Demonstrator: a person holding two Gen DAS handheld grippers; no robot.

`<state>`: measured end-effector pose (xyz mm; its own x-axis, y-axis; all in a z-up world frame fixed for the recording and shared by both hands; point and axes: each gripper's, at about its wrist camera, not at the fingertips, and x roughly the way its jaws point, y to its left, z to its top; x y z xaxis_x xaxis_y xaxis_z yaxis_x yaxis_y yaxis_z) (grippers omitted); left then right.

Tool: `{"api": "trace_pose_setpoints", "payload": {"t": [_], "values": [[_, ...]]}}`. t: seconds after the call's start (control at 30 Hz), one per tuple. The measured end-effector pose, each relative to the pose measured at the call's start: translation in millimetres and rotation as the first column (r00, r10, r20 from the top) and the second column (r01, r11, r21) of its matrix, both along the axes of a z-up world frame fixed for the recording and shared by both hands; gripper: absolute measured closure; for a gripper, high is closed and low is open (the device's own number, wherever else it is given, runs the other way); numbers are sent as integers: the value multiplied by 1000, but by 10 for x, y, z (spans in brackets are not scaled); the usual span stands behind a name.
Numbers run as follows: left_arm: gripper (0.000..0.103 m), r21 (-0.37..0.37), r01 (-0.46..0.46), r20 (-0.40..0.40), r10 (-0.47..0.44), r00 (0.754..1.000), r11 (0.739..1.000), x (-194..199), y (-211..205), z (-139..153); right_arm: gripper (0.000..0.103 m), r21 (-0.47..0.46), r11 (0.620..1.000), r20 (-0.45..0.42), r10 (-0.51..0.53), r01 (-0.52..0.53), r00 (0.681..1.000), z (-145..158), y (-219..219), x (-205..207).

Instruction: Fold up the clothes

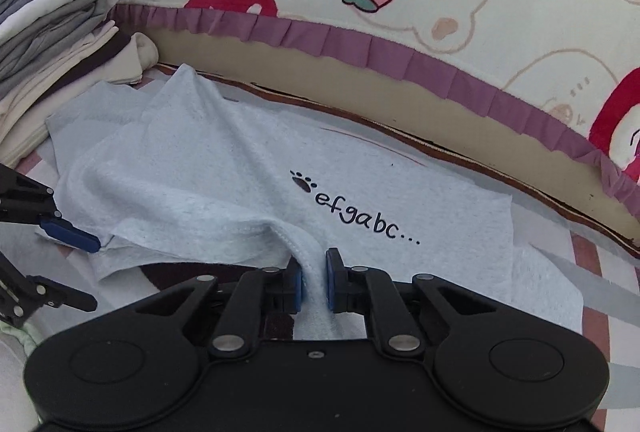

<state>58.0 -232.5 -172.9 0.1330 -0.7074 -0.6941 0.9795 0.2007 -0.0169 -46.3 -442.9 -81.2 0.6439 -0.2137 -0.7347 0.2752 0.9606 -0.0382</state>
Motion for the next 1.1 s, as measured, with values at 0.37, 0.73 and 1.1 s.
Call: {"api": "trace_pose_setpoints", "payload": {"t": [0.37, 0.73, 1.1], "values": [[36, 45, -70, 347, 50, 936, 996, -119, -547, -334, 92, 85, 996, 11, -39, 38, 999, 79, -320, 185], [90, -38, -165, 177, 169, 970, 986, 504, -600, -304, 64, 283, 953, -52, -94, 105, 994, -362, -806, 413], [85, -74, -166, 72, 171, 983, 983, 668, -450, -317, 49, -199, 975, -195, 58, -97, 979, -474, -133, 228]]}}
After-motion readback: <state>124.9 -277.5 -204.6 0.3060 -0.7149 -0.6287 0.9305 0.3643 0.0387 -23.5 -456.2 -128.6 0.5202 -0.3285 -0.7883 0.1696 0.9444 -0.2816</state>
